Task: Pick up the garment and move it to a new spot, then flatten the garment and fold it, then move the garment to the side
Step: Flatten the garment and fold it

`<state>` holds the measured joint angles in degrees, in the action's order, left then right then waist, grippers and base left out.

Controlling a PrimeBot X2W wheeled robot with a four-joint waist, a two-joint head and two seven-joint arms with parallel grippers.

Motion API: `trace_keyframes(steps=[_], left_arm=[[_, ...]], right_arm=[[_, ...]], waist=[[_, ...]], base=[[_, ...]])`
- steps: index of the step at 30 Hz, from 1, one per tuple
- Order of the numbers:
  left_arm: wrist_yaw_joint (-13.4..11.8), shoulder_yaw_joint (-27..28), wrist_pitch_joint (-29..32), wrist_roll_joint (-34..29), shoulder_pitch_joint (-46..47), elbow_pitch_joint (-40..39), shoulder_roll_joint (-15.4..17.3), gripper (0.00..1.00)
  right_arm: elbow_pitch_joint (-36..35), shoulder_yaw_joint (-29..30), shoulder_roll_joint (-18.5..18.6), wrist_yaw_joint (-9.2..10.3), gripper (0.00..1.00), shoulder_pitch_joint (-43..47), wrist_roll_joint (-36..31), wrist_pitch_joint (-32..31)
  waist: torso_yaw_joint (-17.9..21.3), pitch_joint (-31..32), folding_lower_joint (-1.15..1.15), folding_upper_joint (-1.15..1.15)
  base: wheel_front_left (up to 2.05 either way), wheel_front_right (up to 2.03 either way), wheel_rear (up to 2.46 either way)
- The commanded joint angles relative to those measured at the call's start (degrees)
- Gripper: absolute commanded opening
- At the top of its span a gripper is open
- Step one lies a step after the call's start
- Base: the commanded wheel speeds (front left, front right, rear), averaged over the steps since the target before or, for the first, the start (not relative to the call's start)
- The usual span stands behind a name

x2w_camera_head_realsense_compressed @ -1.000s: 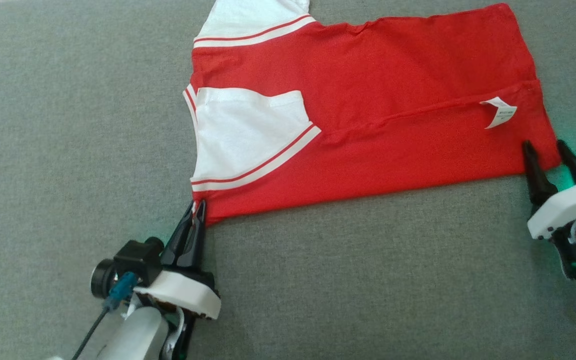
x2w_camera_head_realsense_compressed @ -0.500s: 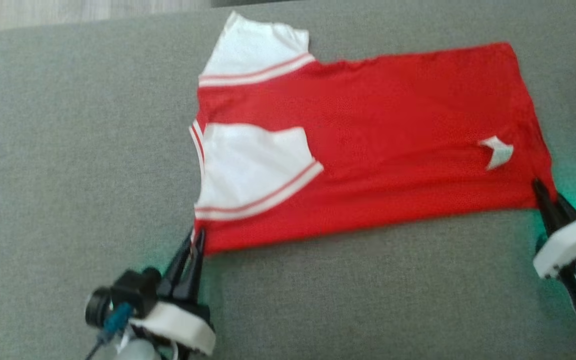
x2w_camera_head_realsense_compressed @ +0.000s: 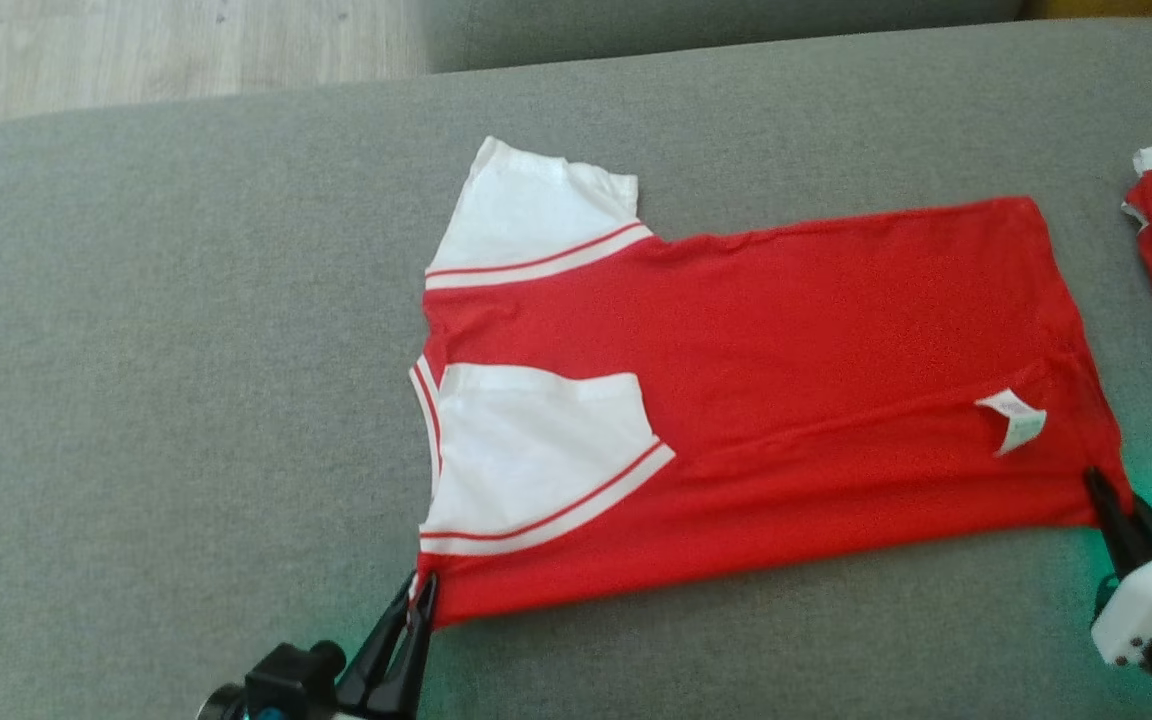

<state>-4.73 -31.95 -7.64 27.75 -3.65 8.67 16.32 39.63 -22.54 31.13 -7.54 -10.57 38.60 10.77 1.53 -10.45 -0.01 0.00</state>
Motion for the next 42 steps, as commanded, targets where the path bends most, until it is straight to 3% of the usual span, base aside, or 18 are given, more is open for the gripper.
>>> trace_keyframes(steps=[1, 3, 4, 5, 6, 7, 8, 9, 14, 17, 23, 27, 34, 42], left_arm=[[-0.6, 1.8, 0.3, 0.1, 0.0, -1.9, 1.9, 0.0], [-0.7, 1.6, 1.0, 0.1, -0.2, -2.6, 2.4, 0.0], [-0.7, 1.5, 1.5, 0.1, -0.3, -2.8, 2.7, 0.0], [-0.7, 1.5, 1.8, 0.2, -0.4, -2.9, 2.8, 0.0], [-0.6, 1.3, 2.2, 0.2, -0.3, -3.0, 2.9, 0.0], [-0.3, 1.0, 2.8, 0.4, -0.3, -3.0, 3.0, 0.21], [-0.2, 0.7, 3.5, 0.5, -0.2, -2.9, 3.1, 0.96], [-0.5, 0.7, 3.6, 0.1, 0.2, -3.0, 3.2, 1.0], [-0.8, 0.8, 4.2, -1.5, 3.6, -4.6, 3.8, 1.0], [0.6, 1.4, 5.9, -2.6, 9.6, -6.2, 5.4, 1.0], [8.4, 1.2, 16.4, -4.1, 30.2, -6.1, 9.2, 1.0], [11.3, 0.6, 26.8, -1.4, 44.6, 0.3, 11.1, 1.0], [12.2, -1.7, 39.8, 2.0, 59.7, 15.7, 16.3, 1.0], [12.2, -4.4, 44.4, 5.3, 62.0, 25.0, 20.7, 1.0]], right_arm=[[-0.3, 0.5, 3.0, 0.05, 0.0, 1.9, -0.7, -0.7], [-1.0, 1.2, 2.8, 0.05, 0.14, 2.7, -1.2, -1.7], [-1.3, 1.6, 2.7, 0.05, 0.27, 3.1, -1.5, -2.0], [-1.5, 2.1, 2.6, 0.05, 0.46, 3.5, -1.8, -2.4], [-1.7, 2.6, 2.5, 0.05, 0.81, 3.7, -2.1, -2.7], [-1.9, 3.1, 2.3, 0.05, 1.0, 4.0, -2.5, -3.0], [-2.2, 3.7, 2.2, 0.05, 1.0, 4.2, -2.9, -3.1], [-2.7, 4.3, 2.0, 0.05, 1.0, 4.4, -3.3, -2.9], [-5.8, 8.0, 1.1, 0.05, 1.0, 4.0, -6.1, -1.0], [-8.7, 10.1, -0.7, 0.05, 1.0, 3.4, -8.3, -1.1], [-15.5, 11.5, -3.7, 0.05, 1.0, 1.3, -13.2, -3.8], [-19.3, 11.0, -6.0, 0.05, 1.0, -1.2, -16.6, -5.7], [-21.6, 8.9, -9.6, 0.05, 1.0, -4.5, -17.6, -6.4], [-19.0, 8.5, -10.3, 0.05, 1.0, -5.0, -17.3, -5.1]], waist=[[-0.1, 0.4, 0.01, 0.0], [-0.1, 0.7, 0.01, 0.0], [-0.2, 0.8, 0.01, 0.0], [-0.2, 0.9, 0.01, 0.0], [-0.2, 1.0, 0.01, 0.0], [-0.2, 1.1, 0.01, 0.0], [-0.1, 1.1, 0.01, 0.0], [-0.1, 1.1, 0.01, 0.0], [0.7, 0.2, 0.01, 0.0], [1.9, -1.4, 0.01, 0.0], [6.1, -5.2, 0.01, 0.0], [10.8, -8.1, 0.01, 0.0], [19.5, -12.2, 0.01, 0.0], [25.2, -12.8, 0.01, 0.0]], base=[[0.0, 0.0, 0.0], [0.0, 0.0, 0.0], [0.0, 0.0, 0.0], [0.0, 0.0, 0.0], [0.0, 0.0, 0.0], [0.0, 0.0, 0.0], [0.0, 0.0, 0.0], [0.0, 0.0, 0.0], [0.0, 0.0, 0.0], [0.0, 0.0, 0.0], [0.0, 0.0, 0.0], [0.0, 0.0, 0.0], [0.0, 0.0, 0.0], [0.0, 0.0, 0.0]])
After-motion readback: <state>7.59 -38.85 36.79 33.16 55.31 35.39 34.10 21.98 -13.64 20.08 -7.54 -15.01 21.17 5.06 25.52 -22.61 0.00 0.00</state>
